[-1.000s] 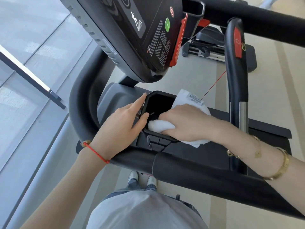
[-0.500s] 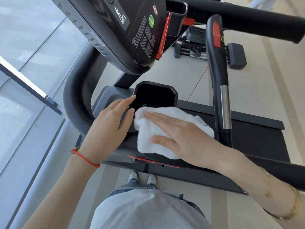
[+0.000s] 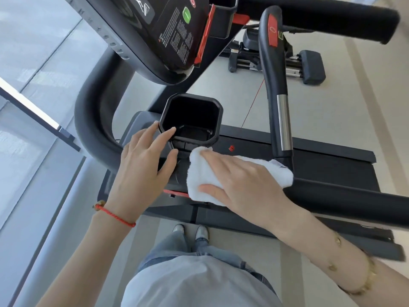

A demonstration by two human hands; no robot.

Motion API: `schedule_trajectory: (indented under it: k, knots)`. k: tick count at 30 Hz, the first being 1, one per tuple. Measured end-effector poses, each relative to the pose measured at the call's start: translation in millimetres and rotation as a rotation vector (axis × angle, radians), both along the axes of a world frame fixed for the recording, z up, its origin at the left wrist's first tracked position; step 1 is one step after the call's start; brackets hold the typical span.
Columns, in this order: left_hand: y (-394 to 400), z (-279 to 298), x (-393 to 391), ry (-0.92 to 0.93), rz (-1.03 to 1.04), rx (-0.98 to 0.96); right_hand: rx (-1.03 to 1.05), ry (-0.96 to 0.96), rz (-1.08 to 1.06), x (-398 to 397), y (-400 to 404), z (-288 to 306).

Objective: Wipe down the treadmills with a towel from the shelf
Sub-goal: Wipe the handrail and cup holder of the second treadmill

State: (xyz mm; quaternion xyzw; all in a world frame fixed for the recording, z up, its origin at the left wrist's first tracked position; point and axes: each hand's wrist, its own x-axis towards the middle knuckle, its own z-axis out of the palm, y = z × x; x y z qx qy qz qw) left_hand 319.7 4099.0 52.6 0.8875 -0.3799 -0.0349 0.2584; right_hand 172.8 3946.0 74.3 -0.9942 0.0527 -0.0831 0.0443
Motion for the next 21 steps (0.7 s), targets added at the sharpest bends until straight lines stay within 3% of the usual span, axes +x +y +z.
schedule_trajectory:
  k: [6, 13, 17, 21]
  knots:
    - [0.2, -4.0, -15.7, -0.054, -0.148, -0.176, -0.051, -0.202, -0.082, -23.5, 5.3, -17.9]
    - [-2.1, 2.4, -25.9, -0.015, -0.459, -0.163, 0.073, -0.389, -0.318, -51.5, 17.7, -28.0]
    - [-1.1, 8.2, -31.5, 0.015, -0.588, -0.183, 0.113, -0.567, -0.569, -72.9, 43.6, -22.1]
    - [-1.5, 7.1, -41.0, 0.02, -0.741, -0.215, 0.299, -0.512, -0.891, -105.3, 86.5, -22.7]
